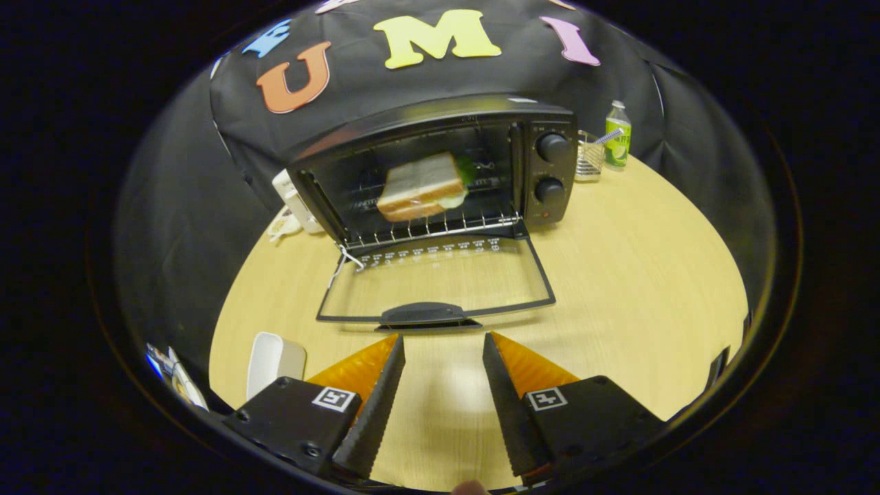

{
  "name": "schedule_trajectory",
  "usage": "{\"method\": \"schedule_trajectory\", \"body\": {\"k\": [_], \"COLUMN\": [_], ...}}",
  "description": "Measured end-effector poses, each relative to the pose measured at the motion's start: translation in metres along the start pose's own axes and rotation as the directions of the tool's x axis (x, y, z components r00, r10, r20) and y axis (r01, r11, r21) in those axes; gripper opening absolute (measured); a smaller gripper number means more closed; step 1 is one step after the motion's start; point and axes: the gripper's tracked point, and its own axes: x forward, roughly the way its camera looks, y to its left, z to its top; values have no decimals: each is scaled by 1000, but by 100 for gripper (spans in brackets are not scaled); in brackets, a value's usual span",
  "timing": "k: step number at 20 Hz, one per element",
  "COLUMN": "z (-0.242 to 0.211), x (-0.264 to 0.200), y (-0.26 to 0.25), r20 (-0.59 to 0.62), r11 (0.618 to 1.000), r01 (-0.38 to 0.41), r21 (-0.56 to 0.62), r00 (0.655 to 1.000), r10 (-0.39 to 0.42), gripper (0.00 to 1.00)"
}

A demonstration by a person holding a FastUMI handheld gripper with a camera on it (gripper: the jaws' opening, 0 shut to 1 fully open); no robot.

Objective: Open the toaster oven, put the food inside, and close the toaster oven door.

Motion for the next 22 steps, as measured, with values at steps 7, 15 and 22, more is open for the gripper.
{"method": "schedule_trajectory", "body": {"k": [7, 15, 22], "z": [-21, -23, -22], "x": [36, 51, 55], "y": [2, 17, 19], "r20": [-35, -24, -13], "r11": [999, 993, 984], "r01": [39, 92, 154], "r21": [-33, -74, -94], "r00": [999, 995, 988], "r10": [-40, -94, -156], "gripper": [76, 77, 77]}}
